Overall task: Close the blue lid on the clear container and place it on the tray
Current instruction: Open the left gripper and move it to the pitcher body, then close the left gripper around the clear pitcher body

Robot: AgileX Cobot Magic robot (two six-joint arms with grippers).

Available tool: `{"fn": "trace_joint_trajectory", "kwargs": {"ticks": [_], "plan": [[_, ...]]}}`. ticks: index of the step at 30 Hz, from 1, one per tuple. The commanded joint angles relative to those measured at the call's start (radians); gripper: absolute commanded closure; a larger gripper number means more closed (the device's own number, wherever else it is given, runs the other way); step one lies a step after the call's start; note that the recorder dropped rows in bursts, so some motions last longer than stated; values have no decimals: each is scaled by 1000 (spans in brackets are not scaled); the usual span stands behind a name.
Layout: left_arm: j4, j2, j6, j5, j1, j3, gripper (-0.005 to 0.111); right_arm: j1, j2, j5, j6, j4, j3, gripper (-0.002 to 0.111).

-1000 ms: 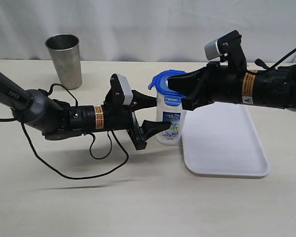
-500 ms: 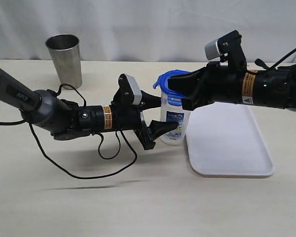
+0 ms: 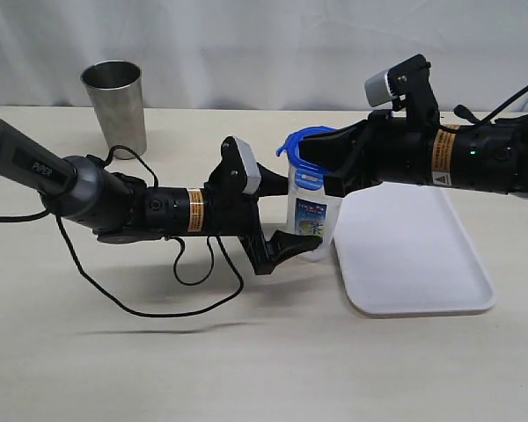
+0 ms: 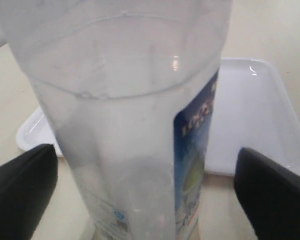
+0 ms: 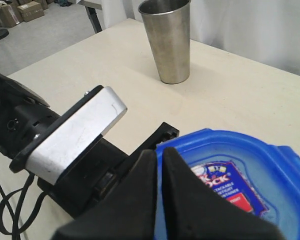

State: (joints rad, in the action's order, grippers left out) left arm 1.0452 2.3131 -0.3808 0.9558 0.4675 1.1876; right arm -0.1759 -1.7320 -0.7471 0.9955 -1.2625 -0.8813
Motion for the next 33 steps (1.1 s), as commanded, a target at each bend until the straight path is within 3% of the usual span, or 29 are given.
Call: {"fn": "trace_joint_trajectory", "kwargs": {"ticks": [1,19,26,33], "plan": [[5,-2,-14,3,7,2,5,-2,-10,46,7,-43,8,104],[-36,-2,-79,97,11,2,2,-2,-10,46,15,-55,8,104],[-194,-2,-39,79,58,2,2,-2,-10,46,22,-62,8,104],[-202,67,-31,67,91,41,2,-2,-10,46,33,-62,8,104]]}}
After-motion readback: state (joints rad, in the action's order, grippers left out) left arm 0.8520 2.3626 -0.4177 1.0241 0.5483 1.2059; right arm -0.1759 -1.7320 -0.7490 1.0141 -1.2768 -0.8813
